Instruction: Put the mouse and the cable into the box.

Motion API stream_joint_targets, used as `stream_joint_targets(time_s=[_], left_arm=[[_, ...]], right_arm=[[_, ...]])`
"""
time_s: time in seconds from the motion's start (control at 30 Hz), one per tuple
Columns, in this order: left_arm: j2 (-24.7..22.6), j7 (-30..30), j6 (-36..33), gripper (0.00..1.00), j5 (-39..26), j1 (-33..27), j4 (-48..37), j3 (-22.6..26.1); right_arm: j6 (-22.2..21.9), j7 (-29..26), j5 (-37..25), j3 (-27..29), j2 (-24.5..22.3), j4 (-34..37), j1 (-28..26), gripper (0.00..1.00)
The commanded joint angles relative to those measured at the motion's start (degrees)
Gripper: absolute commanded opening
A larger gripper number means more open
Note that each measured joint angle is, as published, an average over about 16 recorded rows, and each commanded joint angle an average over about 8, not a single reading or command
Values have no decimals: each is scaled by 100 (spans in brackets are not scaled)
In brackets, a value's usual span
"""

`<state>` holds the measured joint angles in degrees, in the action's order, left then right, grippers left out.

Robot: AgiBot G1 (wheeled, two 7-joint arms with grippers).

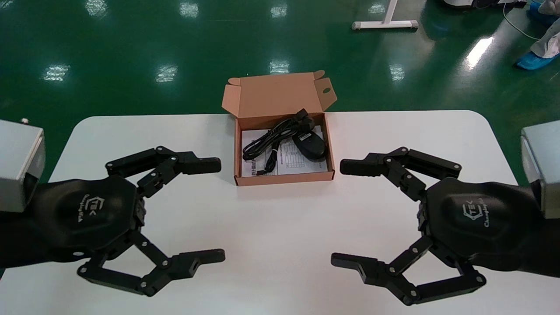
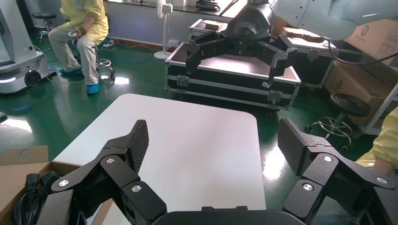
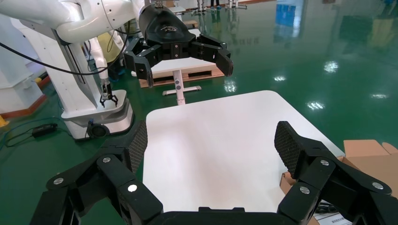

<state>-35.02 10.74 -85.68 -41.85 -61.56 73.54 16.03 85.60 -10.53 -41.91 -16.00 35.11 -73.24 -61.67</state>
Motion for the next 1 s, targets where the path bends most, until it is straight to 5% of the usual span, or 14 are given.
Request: stream_joint_targets(time_s=[0.03,1.0], left_arm=[[0,0,0,100,0,0,0,0],[0,0,0,100,0,0,0,0]], right_arm=[[0,0,0,0,0,0,0,100],[0,0,1,0,0,0,0,100]])
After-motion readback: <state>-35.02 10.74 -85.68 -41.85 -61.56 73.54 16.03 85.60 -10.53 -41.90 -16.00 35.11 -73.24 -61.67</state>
